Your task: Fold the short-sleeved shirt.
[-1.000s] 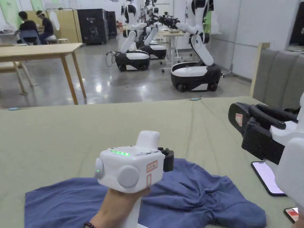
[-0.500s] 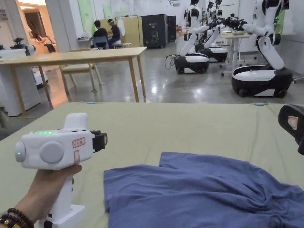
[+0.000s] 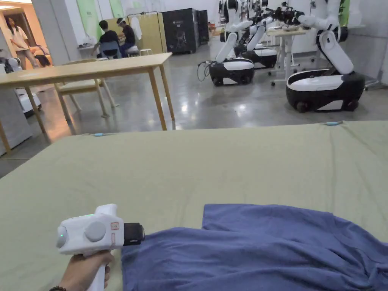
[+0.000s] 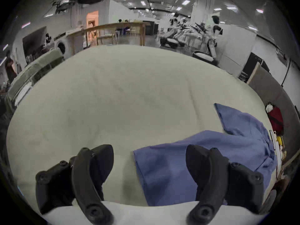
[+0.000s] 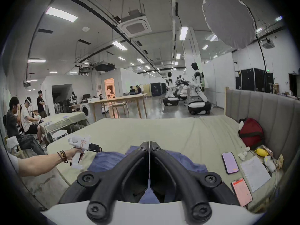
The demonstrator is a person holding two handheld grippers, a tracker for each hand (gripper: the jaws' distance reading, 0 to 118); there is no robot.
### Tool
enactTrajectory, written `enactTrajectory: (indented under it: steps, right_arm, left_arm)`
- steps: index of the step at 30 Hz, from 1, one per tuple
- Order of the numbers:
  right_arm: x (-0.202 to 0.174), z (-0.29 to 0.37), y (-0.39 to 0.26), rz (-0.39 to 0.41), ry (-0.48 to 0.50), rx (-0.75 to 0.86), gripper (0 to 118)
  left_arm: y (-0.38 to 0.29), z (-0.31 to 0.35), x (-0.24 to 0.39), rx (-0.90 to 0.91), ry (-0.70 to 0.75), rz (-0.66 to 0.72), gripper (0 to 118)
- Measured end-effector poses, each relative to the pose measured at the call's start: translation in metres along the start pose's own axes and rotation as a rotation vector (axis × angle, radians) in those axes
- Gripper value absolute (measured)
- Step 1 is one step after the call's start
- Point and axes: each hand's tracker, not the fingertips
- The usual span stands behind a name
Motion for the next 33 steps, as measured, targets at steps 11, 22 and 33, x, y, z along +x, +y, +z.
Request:
enactTrajectory:
  steps: [11,22,33]
  right_arm:
    - [0.009,-0.035,-0.015,-0.009,-0.027,-0.085,2]
    - [0.111,-0.084,-0.037,0.055,-0.190,-0.413,2]
    - [0.207,-0.121,-0.136,-0.008,-0.219,-0.704,101]
  left_arm:
    - [-0.037,0.005,0.040,0.011,0.027,-0.215,7]
    - [-0.034,0.065,0.039,0.070,-0.130,-0.161,5]
    - [-0.046,0.091,0.070,0.083,-0.180,-0.187,5]
